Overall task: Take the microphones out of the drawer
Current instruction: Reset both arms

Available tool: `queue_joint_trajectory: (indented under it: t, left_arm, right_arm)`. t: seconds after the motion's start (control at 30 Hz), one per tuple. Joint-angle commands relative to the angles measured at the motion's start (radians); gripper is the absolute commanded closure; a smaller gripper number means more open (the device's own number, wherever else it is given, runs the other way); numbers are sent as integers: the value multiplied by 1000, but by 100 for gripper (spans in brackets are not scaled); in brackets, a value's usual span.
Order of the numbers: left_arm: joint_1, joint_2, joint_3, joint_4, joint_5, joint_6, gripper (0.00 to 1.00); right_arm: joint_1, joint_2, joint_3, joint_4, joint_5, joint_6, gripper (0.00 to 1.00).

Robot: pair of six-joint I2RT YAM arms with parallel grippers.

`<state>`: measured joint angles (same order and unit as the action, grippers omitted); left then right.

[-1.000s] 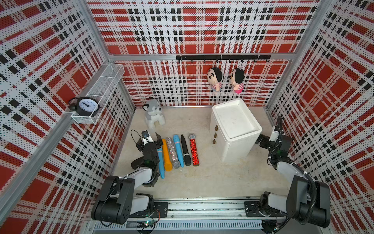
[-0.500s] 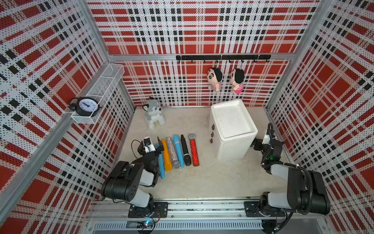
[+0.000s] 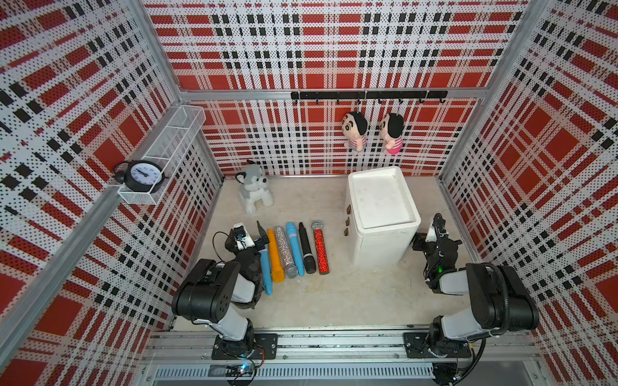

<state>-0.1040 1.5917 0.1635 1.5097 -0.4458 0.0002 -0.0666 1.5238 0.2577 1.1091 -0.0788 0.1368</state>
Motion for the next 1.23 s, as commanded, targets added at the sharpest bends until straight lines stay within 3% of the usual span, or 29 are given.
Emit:
queue_joint_trajectory:
  t: [0.0,0.2,1.2]
  left_arm:
    - [13,-5,17,-24,-10,-17,2]
    - [13,-5,18,-26,-9,-19,2]
    - [18,-4,22,-34,-30,-33,2]
  right_arm:
    - [37,43,-3,113,40,-46,0]
    - [60,44,12,81,163,-32,0]
    - [68,44,10,83,190,-34,0]
